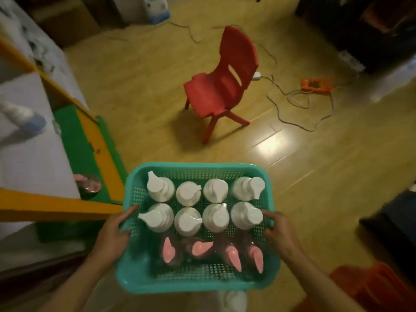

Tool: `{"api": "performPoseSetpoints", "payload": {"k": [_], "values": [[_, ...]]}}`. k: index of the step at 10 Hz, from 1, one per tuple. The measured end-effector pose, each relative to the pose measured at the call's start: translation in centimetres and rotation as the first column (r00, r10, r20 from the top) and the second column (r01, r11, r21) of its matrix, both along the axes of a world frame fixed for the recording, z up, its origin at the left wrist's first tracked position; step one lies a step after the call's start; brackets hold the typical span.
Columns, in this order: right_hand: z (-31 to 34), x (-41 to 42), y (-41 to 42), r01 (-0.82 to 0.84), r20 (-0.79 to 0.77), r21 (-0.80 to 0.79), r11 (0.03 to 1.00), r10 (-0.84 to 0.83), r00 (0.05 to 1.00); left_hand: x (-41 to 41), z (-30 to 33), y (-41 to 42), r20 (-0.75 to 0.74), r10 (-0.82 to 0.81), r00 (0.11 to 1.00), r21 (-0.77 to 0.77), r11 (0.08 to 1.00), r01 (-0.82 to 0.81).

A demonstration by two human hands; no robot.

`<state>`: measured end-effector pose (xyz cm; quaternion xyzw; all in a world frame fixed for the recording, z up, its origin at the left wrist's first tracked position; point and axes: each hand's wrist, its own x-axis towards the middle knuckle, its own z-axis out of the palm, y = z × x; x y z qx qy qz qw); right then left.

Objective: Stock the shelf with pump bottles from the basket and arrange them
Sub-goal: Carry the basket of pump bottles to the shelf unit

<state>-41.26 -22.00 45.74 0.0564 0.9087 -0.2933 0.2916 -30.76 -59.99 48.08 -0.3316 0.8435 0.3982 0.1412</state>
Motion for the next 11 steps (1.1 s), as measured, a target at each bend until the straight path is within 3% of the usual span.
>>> {"api": "performPoseSetpoints", "payload": {"k": [3, 5, 6, 7, 8, 9, 11], "values": [[1.0, -16.3, -9.1, -0.409, 0.020, 0.060, 0.910, 0.409, 0.912, -3.3, -1.6, -1.5, 0.032, 0.373, 0.927, 0.069, 0.925, -0.374], [1.8, -27.2, -15.4, -0.630, 0.026, 0.040, 0.775, 0.630, 0.776, -6.8, -3.0, -1.2, 0.008, 0.602, 0.799, 0.102, 0.794, -0.599], [1.0, -33.3, -19.0, -0.738, 0.024, 0.024, 0.674, 0.738, 0.675, -9.2, -3.7, -0.6, 0.037, 0.720, 0.693, 0.155, 0.681, -0.716], [0.0, -39.7, -22.9, -0.851, 0.017, 0.021, 0.525, 0.850, 0.526, -13.2, -3.1, 1.3, 0.047, 0.849, 0.526, 0.204, 0.507, -0.837], [0.9, -44.0, -26.1, -0.941, -0.047, 0.017, 0.338, 0.940, 0.337, -16.2, -2.4, 3.0, -0.008, 0.901, 0.434, 0.154, 0.430, -0.890], [3.2, -46.3, -29.0, -0.981, -0.035, 0.036, 0.188, 0.982, 0.187, -16.8, -2.8, 4.9, -0.003, 0.910, 0.415, 0.029, 0.415, -0.910], [4.3, -47.4, -34.1, -0.999, 0.004, 0.036, -0.038, 0.999, -0.038, -13.0, -7.6, 8.7, 0.108, 0.943, 0.316, 0.033, 0.315, -0.949]]}}
